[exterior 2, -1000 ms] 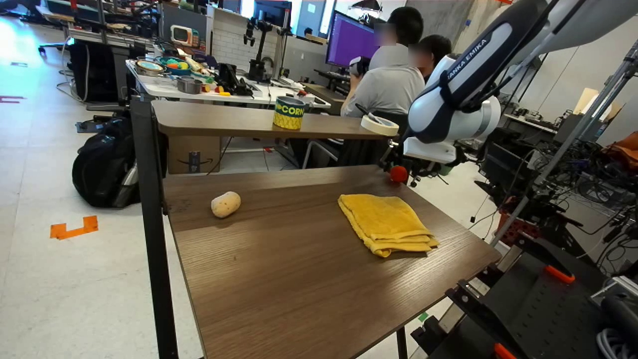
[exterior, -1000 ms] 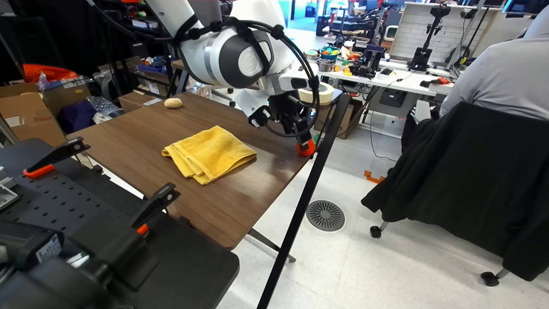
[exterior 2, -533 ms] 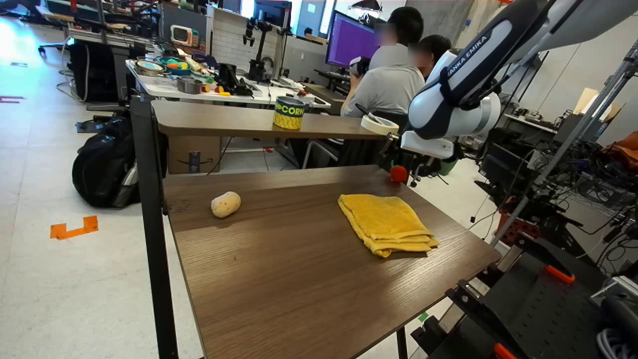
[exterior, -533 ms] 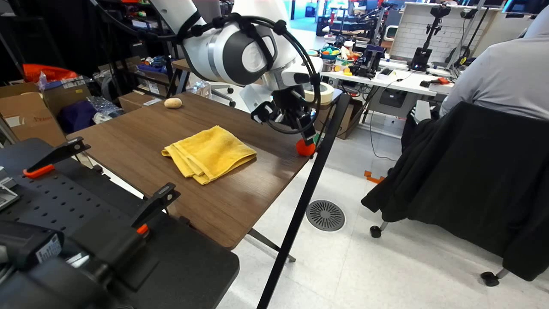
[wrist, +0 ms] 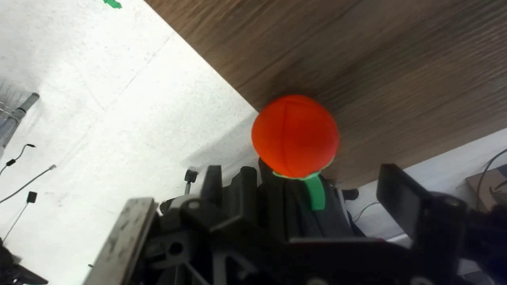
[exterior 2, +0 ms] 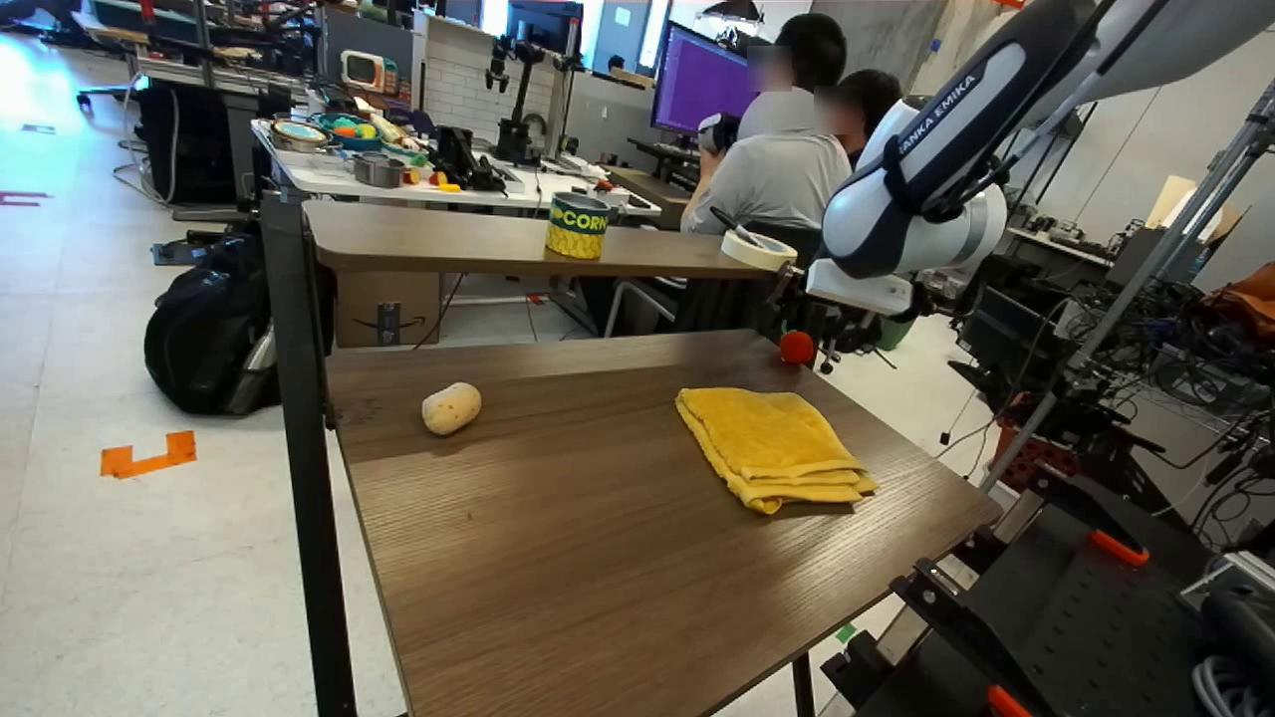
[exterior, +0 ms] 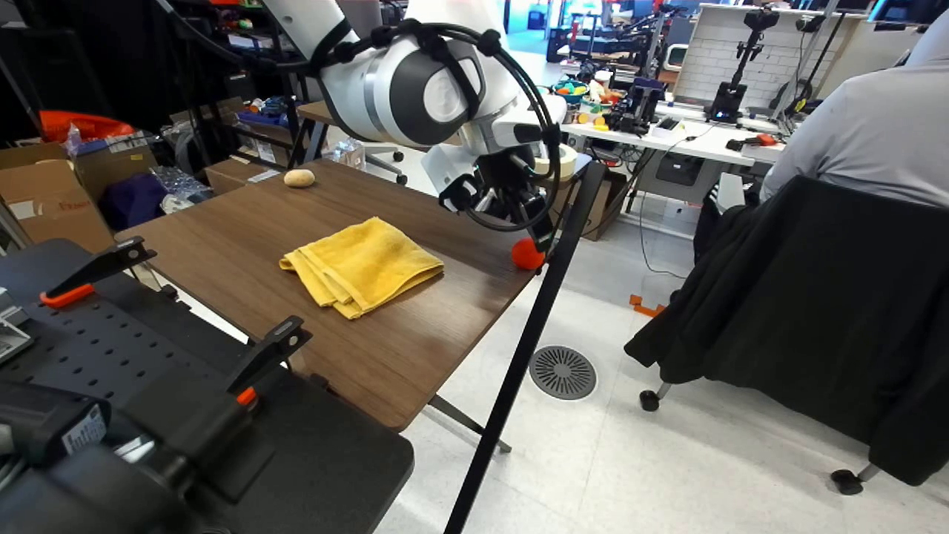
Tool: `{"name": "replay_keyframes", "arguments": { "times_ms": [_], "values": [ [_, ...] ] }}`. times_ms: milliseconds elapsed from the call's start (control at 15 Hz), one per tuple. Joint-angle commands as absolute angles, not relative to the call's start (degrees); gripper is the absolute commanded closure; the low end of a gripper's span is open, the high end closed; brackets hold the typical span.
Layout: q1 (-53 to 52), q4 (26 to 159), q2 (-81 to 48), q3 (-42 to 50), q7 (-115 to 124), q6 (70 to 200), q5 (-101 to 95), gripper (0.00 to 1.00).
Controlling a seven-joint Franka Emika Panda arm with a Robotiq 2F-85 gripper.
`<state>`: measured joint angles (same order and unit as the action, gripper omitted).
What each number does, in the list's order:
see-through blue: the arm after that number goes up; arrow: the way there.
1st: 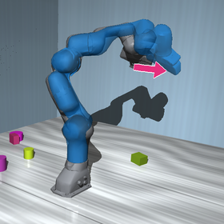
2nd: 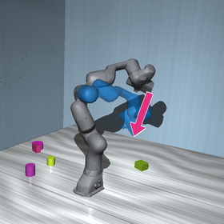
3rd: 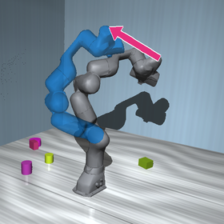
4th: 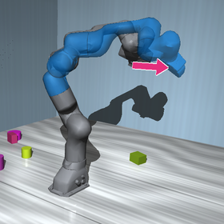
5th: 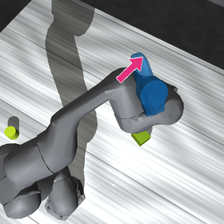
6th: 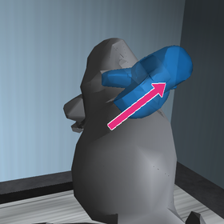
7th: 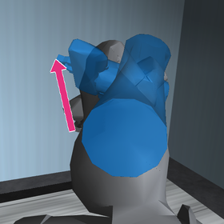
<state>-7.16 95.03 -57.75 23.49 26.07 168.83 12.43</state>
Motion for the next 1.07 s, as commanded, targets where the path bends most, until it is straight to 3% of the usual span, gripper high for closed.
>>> {"name": "replay_keyframes", "arguments": {
  "times_ms": [0,1000],
  "values": [
    [-8.84,95.08,-58.49,25.78,28.99,168.57,11.38,0.0],
    [-7.91,95.36,-58.06,24.81,31.0,167.86,12.35,0.0]
  ]
}}
